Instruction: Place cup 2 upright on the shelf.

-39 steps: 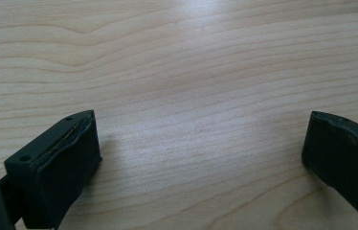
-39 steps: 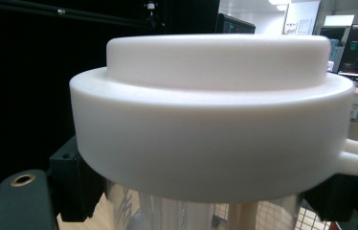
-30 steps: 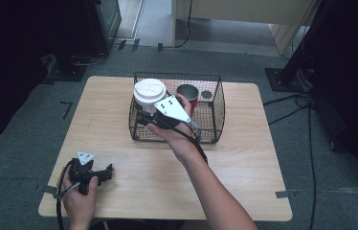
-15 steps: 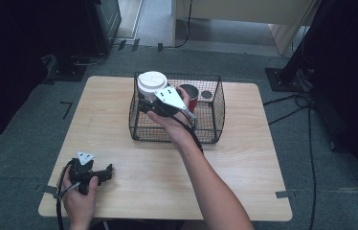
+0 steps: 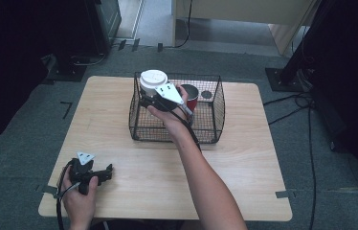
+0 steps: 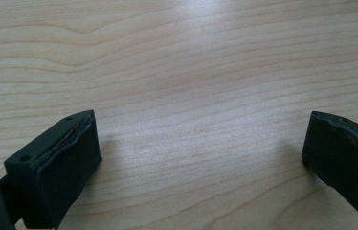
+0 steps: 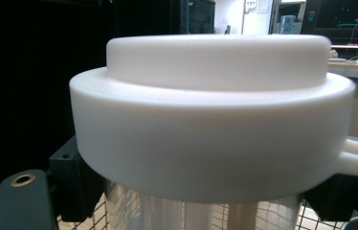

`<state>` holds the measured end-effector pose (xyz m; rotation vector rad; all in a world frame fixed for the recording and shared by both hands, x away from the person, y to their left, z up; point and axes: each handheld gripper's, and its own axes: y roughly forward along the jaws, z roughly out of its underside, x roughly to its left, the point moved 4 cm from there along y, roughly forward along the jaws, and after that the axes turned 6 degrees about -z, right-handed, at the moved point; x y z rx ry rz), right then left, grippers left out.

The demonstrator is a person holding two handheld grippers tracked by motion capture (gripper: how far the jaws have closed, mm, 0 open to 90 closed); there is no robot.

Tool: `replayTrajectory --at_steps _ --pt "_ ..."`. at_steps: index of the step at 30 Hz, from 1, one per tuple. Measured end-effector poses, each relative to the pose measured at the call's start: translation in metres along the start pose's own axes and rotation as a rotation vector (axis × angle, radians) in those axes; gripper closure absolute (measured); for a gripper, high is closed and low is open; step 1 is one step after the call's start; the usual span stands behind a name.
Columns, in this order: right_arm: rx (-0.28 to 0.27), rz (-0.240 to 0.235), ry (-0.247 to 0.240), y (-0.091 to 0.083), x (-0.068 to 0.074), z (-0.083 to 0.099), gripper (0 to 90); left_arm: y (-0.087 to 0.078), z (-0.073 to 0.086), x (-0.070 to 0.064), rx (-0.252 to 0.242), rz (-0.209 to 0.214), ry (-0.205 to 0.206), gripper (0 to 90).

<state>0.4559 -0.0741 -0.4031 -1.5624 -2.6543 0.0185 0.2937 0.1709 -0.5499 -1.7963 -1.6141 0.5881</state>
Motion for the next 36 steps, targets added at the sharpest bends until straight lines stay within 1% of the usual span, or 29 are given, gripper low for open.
replayTrajectory --at_steps 4,7,11,12,15,18,19,24,30,32,36 --pt "0.012 0.000 -0.012 0.006 -0.003 0.006 16.0 0.000 0.000 0.000 0.000 0.000 0.000 0.0" --pt "0.027 0.003 0.006 0.012 -0.006 0.014 16.0 0.000 0.000 0.000 0.000 0.000 0.000 0.0" --pt "0.044 0.007 0.014 0.016 -0.009 0.020 16.0 0.000 0.000 0.000 0.000 0.000 0.001 0.0" --pt "0.061 0.012 0.024 0.019 -0.010 0.024 16.0 0.000 0.000 0.000 0.000 0.000 0.000 0.0" --pt "0.075 0.014 0.030 0.021 -0.010 0.027 16.0 0.000 0.000 0.000 0.000 0.000 0.000 0.0" --pt "0.090 0.017 0.016 0.025 -0.012 0.033 15.9 0.000 0.000 0.000 0.000 0.000 0.001 0.0" --pt "0.090 0.017 0.016 0.025 -0.012 0.033 15.9 0.000 0.000 0.000 0.000 0.000 0.001 0.0" --pt "0.126 0.009 0.014 0.028 -0.013 0.042 15.9 0.000 0.000 0.000 0.000 0.000 0.000 0.0" --pt "0.142 0.007 0.004 0.028 -0.012 0.045 15.8 0.000 0.000 0.000 0.000 0.000 0.001 0.0" --pt "0.160 0.006 -0.012 0.028 -0.012 0.048 15.7 0.000 0.000 0.000 0.001 0.000 0.002 0.0" --pt "0.171 0.002 -0.007 0.027 -0.012 0.048 15.5 0.000 0.000 0.000 0.001 0.000 0.002 0.0"
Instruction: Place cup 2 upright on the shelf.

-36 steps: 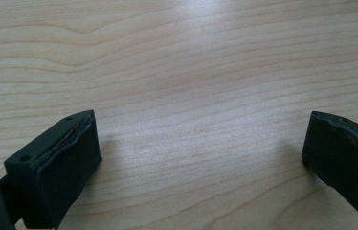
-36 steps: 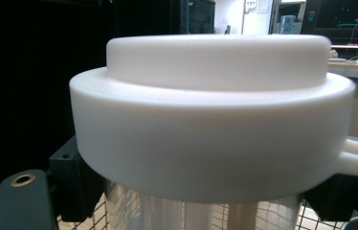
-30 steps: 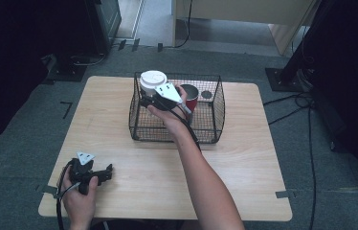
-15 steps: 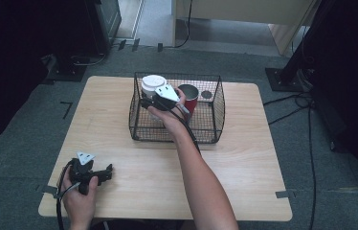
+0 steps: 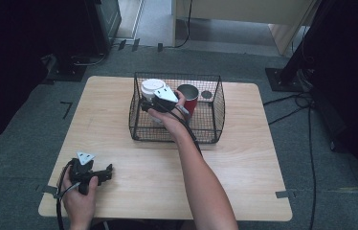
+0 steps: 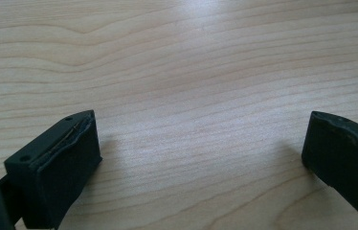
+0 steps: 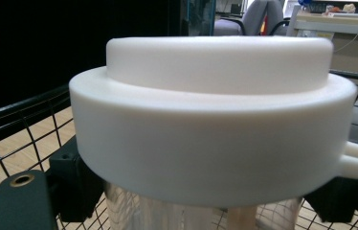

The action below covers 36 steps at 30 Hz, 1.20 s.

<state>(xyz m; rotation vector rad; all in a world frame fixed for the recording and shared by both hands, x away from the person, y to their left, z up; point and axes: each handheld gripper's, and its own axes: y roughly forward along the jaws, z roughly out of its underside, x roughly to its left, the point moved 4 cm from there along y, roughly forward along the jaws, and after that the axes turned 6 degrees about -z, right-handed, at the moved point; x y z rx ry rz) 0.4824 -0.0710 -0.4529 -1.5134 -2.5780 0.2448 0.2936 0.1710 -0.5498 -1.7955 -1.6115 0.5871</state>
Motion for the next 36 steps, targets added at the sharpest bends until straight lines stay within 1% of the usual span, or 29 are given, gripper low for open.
replayTrajectory --at_steps 5,8,9,11,14,16,17,22,26,29,30,31,36 --pt "0.010 -0.020 -0.005 -0.003 -0.001 0.000 13.7 0.000 0.000 0.000 -0.001 0.000 -0.002 0.0" --pt "0.025 -0.057 -0.011 -0.007 -0.001 0.000 6.6 0.000 0.000 0.000 -0.001 0.000 -0.002 0.0" --pt "0.029 -0.066 -0.020 -0.008 -0.001 0.000 4.4 0.000 0.000 0.000 -0.001 0.000 -0.002 0.0" --pt "0.034 -0.069 -0.037 -0.009 -0.001 0.000 1.2 0.000 0.000 0.000 -0.001 0.000 -0.001 0.0" --pt "0.025 -0.075 -0.037 -0.010 -0.002 -0.001 0.9 0.000 0.000 0.000 -0.001 0.000 -0.002 0.0" --pt "0.008 -0.064 -0.034 -0.012 -0.006 -0.003 0.3 0.000 0.000 0.000 0.001 0.000 0.000 0.0" --pt "0.008 -0.064 -0.034 -0.012 -0.006 -0.003 0.3 0.000 0.000 0.000 0.001 0.000 0.000 0.0" --pt "-0.027 -0.069 -0.027 -0.017 -0.008 -0.011 0.0 0.000 0.000 0.000 0.000 0.000 0.000 0.0" --pt "-0.038 -0.072 -0.032 -0.019 -0.009 -0.015 0.0 0.000 0.000 0.000 0.000 0.000 0.000 0.0" --pt "-0.056 -0.082 -0.041 -0.024 -0.009 -0.022 0.0 0.000 0.000 0.000 0.000 -0.001 0.000 0.0" --pt "-0.056 -0.082 -0.041 -0.024 -0.009 -0.022 0.0 0.000 0.000 0.000 0.000 -0.001 0.000 0.0" --pt "-0.063 -0.087 -0.032 -0.028 -0.010 -0.026 0.0 0.000 0.000 0.000 0.000 0.000 -0.001 0.0" --pt "-0.079 -0.082 -0.036 -0.035 -0.012 -0.035 0.0 0.000 0.000 0.000 0.000 -0.001 0.000 0.0"
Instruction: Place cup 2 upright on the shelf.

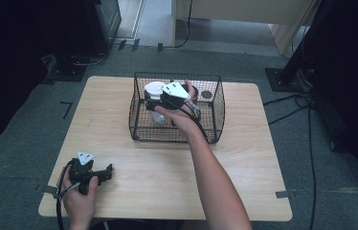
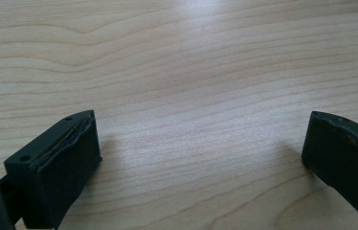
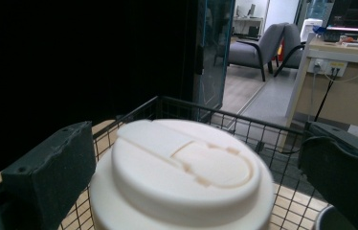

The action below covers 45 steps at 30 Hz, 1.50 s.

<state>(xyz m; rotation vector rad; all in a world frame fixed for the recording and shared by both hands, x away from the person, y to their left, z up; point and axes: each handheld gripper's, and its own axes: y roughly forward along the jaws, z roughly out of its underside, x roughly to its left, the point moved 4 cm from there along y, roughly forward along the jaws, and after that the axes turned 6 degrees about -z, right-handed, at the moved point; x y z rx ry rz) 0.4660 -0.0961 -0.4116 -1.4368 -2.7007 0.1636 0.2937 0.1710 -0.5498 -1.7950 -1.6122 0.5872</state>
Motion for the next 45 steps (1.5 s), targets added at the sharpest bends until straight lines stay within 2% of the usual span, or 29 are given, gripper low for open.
replayTrajectory --at_steps 10,18,22,29,37,45 --pt "-0.041 0.020 0.016 -0.025 -0.010 -0.020 0.0 0.000 0.000 0.000 0.000 0.000 0.000 0.0" --pt "-0.066 0.031 0.023 -0.045 -0.019 -0.025 0.0 0.000 0.000 0.000 -0.001 0.000 -0.001 0.0" --pt "-0.074 0.042 0.022 -0.058 -0.026 -0.024 0.0 0.000 0.000 0.000 -0.002 0.000 -0.002 0.0" --pt "-0.065 0.051 0.013 -0.076 -0.029 -0.018 0.0 0.000 0.000 0.000 -0.002 0.000 -0.002 0.0" --pt "-0.042 0.048 0.006 -0.098 -0.029 -0.004 0.0 0.000 0.000 0.000 -0.002 0.000 -0.001 0.0" --pt "-0.056 0.048 0.019 -0.116 -0.031 0.002 0.0 0.000 0.000 0.000 -0.002 0.000 -0.002 0.0"
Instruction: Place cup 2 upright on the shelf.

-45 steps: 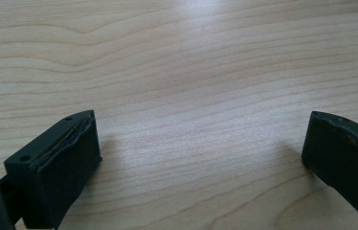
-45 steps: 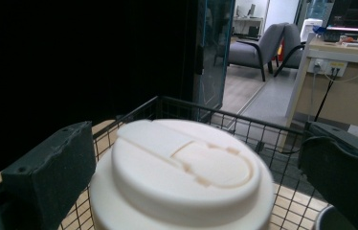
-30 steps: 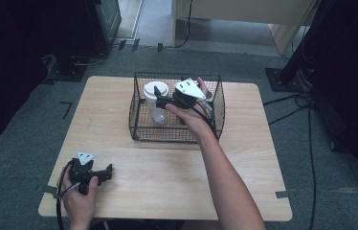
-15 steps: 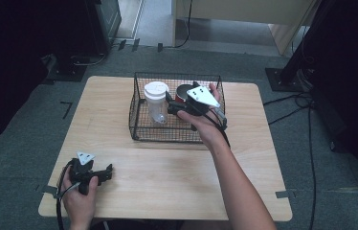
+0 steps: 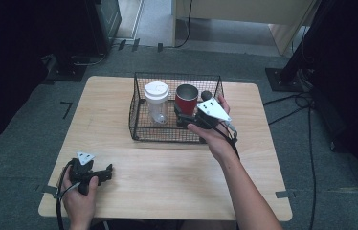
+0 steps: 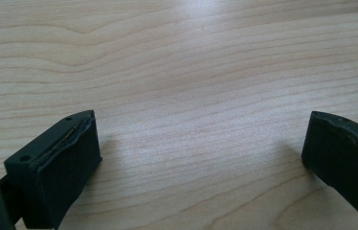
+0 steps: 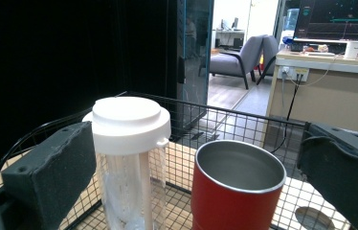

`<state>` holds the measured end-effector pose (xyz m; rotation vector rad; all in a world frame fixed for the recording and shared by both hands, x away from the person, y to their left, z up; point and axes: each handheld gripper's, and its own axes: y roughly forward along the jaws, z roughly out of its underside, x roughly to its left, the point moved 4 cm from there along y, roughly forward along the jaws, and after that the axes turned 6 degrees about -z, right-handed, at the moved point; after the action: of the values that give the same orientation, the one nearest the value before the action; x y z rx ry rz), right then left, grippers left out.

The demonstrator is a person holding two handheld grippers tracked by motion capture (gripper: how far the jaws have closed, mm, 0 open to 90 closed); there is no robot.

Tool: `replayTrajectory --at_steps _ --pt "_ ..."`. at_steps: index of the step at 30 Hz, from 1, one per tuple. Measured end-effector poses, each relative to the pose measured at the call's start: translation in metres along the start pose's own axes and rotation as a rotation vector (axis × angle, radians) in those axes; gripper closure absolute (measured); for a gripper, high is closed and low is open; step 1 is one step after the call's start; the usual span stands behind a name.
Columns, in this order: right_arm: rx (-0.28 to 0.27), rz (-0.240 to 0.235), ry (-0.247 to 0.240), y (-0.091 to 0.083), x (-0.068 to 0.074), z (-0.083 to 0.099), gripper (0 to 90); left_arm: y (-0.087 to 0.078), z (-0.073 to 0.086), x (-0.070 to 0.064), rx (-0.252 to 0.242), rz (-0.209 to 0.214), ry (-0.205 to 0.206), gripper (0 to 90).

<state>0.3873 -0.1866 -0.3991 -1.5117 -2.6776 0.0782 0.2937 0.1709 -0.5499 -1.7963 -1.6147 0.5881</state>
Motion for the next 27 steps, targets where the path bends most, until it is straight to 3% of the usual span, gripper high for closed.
replayTrajectory --at_steps 13,27 --pt "-0.011 0.015 0.012 -0.035 -0.009 0.014 0.0 0.000 0.000 0.000 0.000 0.000 0.001 0.0" --pt "-0.003 0.069 0.036 -0.070 -0.025 0.035 0.0 0.000 0.000 0.000 0.000 0.000 0.000 0.0"
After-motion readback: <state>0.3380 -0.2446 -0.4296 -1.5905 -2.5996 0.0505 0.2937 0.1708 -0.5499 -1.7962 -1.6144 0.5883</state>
